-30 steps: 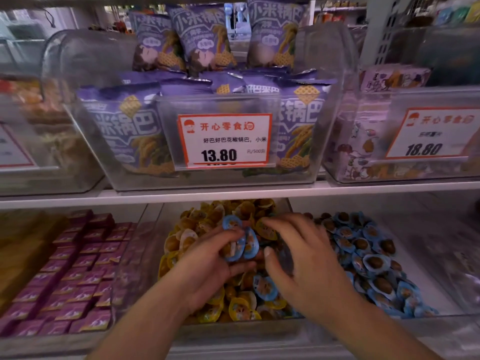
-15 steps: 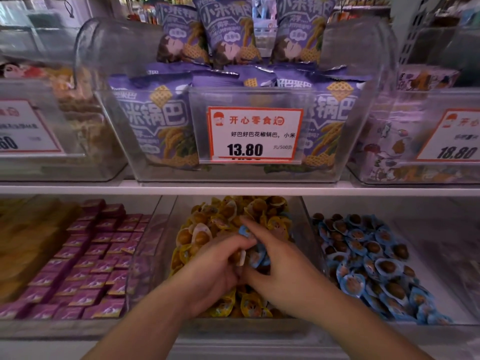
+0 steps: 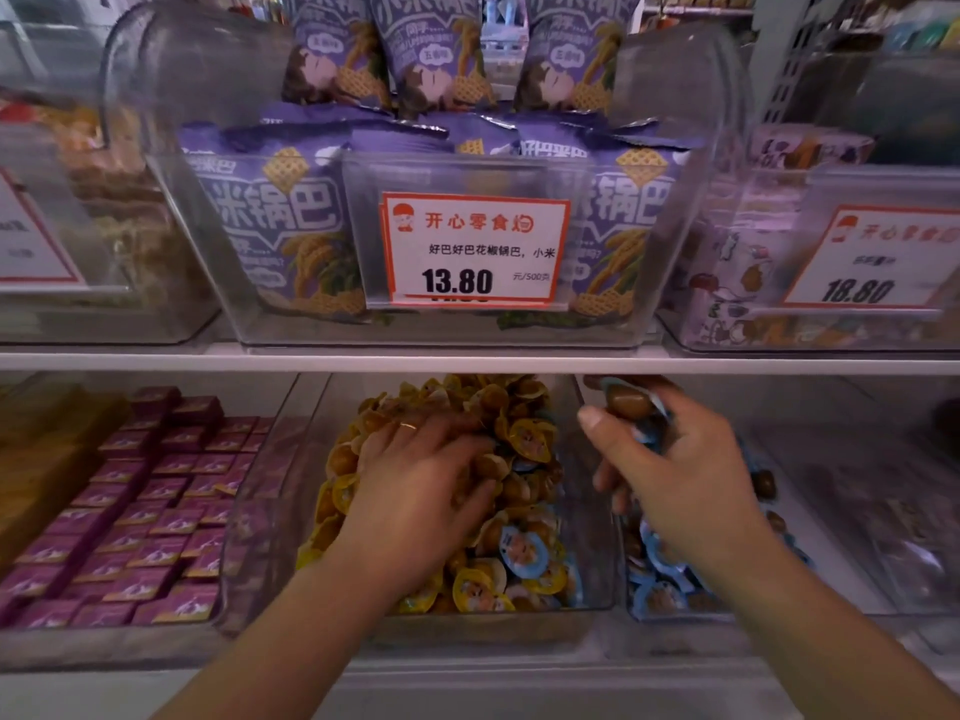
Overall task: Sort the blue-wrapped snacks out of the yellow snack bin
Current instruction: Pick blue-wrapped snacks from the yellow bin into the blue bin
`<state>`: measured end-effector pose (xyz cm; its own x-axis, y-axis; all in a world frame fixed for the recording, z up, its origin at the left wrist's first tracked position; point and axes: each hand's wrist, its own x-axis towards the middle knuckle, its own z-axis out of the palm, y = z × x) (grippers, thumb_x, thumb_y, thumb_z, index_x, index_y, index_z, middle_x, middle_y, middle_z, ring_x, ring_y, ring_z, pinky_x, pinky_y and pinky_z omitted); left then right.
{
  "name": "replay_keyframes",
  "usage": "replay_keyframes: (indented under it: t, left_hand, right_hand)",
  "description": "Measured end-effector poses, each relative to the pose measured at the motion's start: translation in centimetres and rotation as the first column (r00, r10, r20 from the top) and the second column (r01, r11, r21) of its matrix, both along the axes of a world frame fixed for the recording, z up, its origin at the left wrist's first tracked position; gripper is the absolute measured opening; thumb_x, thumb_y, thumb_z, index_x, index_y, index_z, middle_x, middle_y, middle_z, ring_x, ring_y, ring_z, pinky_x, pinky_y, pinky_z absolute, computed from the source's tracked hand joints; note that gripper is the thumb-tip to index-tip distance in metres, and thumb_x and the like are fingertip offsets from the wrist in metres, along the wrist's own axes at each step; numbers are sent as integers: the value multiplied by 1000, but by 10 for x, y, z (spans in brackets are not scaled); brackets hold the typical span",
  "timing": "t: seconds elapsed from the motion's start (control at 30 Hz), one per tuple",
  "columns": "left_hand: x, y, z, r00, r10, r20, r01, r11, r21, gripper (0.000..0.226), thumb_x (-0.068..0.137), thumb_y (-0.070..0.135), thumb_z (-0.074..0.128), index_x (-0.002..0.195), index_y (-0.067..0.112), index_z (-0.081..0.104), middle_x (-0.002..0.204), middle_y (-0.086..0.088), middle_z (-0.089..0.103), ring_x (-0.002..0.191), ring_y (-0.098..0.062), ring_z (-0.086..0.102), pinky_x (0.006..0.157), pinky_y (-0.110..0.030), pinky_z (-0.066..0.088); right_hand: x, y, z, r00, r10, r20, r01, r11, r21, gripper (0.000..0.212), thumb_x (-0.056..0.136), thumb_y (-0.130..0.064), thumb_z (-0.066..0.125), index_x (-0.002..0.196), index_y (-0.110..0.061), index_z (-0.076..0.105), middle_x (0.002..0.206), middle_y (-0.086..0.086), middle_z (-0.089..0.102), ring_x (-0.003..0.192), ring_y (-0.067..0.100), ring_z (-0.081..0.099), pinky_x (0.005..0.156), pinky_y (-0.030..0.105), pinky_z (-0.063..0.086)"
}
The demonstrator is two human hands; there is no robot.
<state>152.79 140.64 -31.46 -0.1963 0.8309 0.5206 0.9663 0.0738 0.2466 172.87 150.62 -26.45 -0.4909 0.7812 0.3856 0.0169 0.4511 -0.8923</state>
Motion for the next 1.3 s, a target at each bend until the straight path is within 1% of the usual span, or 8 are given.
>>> replay_keyframes:
  t: [0.27, 0.43, 0.53, 0.77, 0.93, 1.07, 1.2, 1.3]
  left_hand:
    - [28, 22, -13, 942, -278, -188, 144, 842, -520, 50, 78, 67, 55, 118, 38, 63, 118, 16, 53, 121, -14, 41, 103, -39, 26]
    - [35, 30, 4, 950, -195, 245, 238, 958, -160, 17, 75, 40, 81, 84, 34, 68, 90, 20, 56, 94, -2, 57, 84, -28, 47]
    - [58, 34, 22, 749, -159, 643, 41, 980, 194, 24, 72, 33, 86, 88, 43, 71, 86, 20, 70, 80, 3, 65, 68, -11, 50]
    - [109, 49, 21, 804, -310, 507, 202, 945, 257, 39, 84, 9, 75, 115, 33, 71, 115, 28, 64, 114, 4, 58, 95, -18, 48]
    - [99, 56, 13, 805, -370, 463, 378, 922, 79, 52, 97, 32, 54, 143, 53, 40, 146, 35, 35, 142, 9, 26, 117, -28, 31]
    - [63, 50, 11, 708, -207, 675, 140, 978, 153, 47, 99, 13, 51, 117, 54, 62, 103, 17, 71, 84, -4, 68, 62, -29, 56]
    - [27, 34, 9, 710, -142, 690, 177, 984, 20, 44, 93, -6, 53, 94, 34, 71, 90, 17, 74, 85, -13, 71, 74, -18, 54]
    - [25, 22, 7, 788, -185, 587, 342, 924, -169, 22, 91, 17, 68, 95, 38, 71, 93, 21, 71, 88, 2, 67, 80, -18, 54]
  right_hand:
    - [37, 9, -12, 998, -26, 55, 41, 955, -295, 3, 89, -26, 72, 87, -25, 73, 62, 8, 66, 50, 23, 66, 38, 29, 44]
    - [46, 11, -12, 995, 91, 51, -39, 773, -633, 20, 91, -29, 70, 104, -14, 72, 71, 14, 67, 64, 27, 69, 40, 27, 42]
    - [47, 14, -8, 992, 115, -52, -116, 668, -735, 25, 89, -24, 70, 107, -6, 71, 75, 15, 67, 69, 28, 68, 42, 27, 43]
    - [54, 14, -3, 933, 142, -331, -355, 507, -785, 27, 83, -21, 70, 106, -8, 72, 88, 13, 68, 70, 26, 70, 39, 22, 43]
    - [59, 33, -20, 993, -8, -122, -85, 676, -732, 31, 81, -19, 77, 109, -8, 71, 90, 11, 72, 62, 20, 67, 41, 24, 41]
    - [62, 45, -31, 948, -26, 316, 154, 908, -390, 22, 87, -21, 75, 109, -22, 71, 102, -3, 73, 76, -2, 70, 58, 10, 50]
    - [55, 43, -38, 819, 303, 488, -62, 891, -449, 34, 91, -41, 67, 124, -32, 65, 110, -18, 67, 93, -8, 64, 69, 4, 47]
    - [48, 43, -37, 910, 4, 415, 92, 973, -212, 20, 95, -28, 63, 114, -30, 70, 102, -9, 73, 93, 9, 70, 82, 29, 59]
